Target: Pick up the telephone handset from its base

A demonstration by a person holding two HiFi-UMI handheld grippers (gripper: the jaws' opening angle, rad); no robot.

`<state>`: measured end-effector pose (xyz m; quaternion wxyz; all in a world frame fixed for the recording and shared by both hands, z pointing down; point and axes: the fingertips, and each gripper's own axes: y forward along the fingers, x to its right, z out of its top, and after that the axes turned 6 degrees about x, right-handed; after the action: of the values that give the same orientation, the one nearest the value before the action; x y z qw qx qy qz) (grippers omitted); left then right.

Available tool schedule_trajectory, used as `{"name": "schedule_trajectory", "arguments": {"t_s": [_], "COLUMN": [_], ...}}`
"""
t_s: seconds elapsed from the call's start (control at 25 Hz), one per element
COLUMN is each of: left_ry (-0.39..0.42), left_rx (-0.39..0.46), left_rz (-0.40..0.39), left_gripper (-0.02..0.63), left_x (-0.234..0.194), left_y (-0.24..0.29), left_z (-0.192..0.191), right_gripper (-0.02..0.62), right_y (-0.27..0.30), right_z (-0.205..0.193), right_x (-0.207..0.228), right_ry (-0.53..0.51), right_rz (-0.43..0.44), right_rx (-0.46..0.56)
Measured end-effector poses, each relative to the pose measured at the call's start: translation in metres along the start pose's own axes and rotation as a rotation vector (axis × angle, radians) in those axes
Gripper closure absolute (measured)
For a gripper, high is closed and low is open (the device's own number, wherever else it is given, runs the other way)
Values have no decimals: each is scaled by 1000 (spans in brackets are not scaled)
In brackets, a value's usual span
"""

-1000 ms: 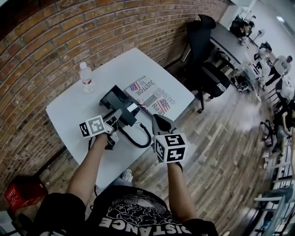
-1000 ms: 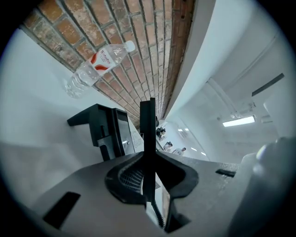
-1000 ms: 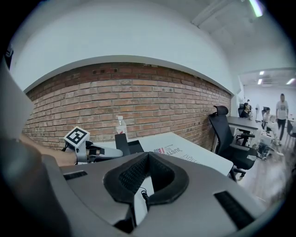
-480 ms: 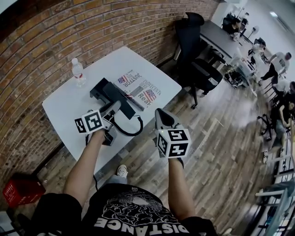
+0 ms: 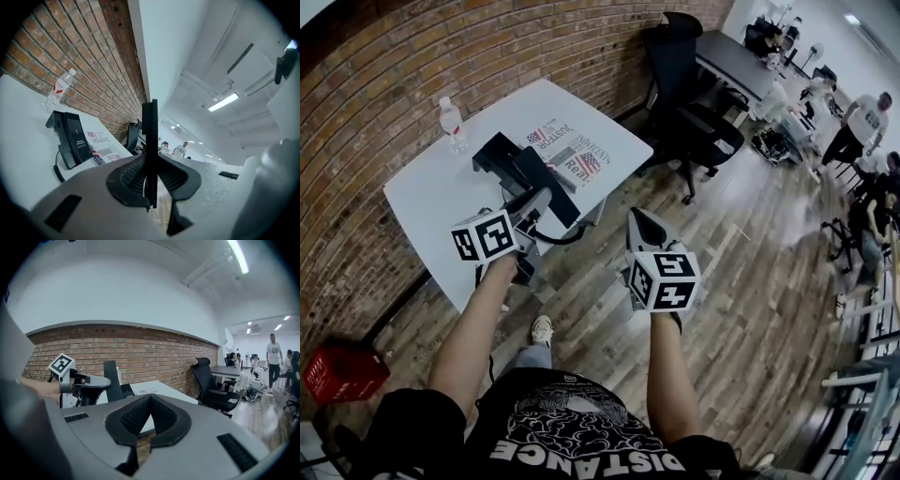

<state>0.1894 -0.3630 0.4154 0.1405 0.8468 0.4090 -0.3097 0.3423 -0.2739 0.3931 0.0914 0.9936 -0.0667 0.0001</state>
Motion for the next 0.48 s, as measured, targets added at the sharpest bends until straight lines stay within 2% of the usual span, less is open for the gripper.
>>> {"name": "schedule_trajectory", "arguments": {"t_s": [0.28,0.48], "left_ry": [87,110], "left_rx": [4,10], "left_rz": [-16,-18], "left_gripper": [534,534], "left_x": [57,74], "left_y": [-30,-46], "left_z": [-32,-36], "right_gripper": [595,595], "right_y": [-69,-93], "right_z": [-10,-14], "right_x": [5,6], "right_ry": [-15,-6], "right_rz": [-18,-36], "right_rx": [36,41]}}
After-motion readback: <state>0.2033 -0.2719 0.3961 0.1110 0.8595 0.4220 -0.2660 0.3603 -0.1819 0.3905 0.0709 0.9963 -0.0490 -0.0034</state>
